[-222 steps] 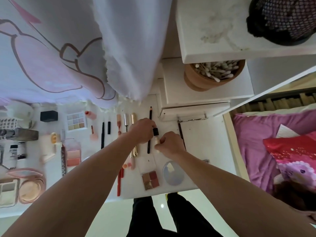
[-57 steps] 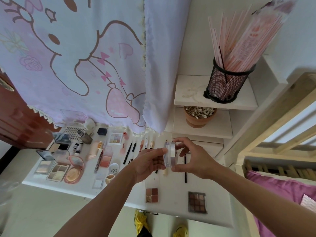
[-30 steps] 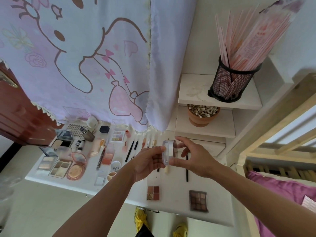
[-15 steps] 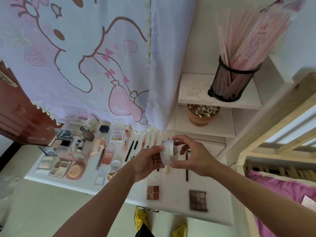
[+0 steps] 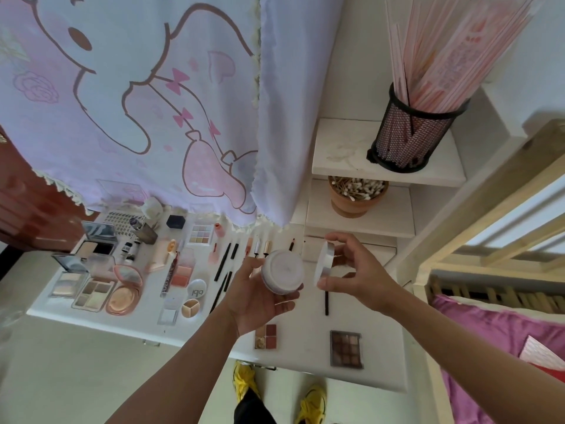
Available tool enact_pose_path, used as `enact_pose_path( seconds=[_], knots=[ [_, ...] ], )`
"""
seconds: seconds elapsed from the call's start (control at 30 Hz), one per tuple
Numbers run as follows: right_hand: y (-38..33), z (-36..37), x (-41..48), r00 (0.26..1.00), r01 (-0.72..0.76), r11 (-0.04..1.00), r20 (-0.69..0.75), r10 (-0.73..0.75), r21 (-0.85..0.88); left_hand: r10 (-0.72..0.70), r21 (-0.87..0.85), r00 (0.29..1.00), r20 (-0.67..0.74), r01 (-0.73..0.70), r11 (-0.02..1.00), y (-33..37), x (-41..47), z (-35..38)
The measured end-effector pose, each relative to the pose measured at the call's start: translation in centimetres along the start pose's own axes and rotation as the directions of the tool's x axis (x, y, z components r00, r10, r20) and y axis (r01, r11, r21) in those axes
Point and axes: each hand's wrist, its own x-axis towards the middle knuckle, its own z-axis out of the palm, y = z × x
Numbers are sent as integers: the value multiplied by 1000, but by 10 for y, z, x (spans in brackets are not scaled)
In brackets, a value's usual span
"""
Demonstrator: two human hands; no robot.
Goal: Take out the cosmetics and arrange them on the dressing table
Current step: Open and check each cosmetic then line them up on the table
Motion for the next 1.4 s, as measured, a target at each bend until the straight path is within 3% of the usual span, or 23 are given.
enact_pose_path(
  seconds=[0.1,0.43,0.67,0.83,1.17,1.4],
  knots=[
    [18,-9,-5,998,-53,998,-21,54,46,-34,-93,999,-8,33,995,-13,7,-6],
    [76,-22,-26,959,-251,961,-108,263,113,-131,-86,969,-210,115,990,-54,39,-25],
    [109,-27,-38,922,-343,932,-150,358,120,-209,-156,877,-433,156,975,-92,80,-32],
    [133,-20,-40,912,-368,926,-158,377,84,-188,-122,782,-594,143,982,-106,92,-39],
    [152,-4,-26,924,-367,925,-152,351,-99,-177,-199,719,-672,55,978,-124,81,-48],
    [153,6,-9,939,-341,911,-130,319,-231,-101,-31,633,-768,121,992,-132,78,-44]
  ],
)
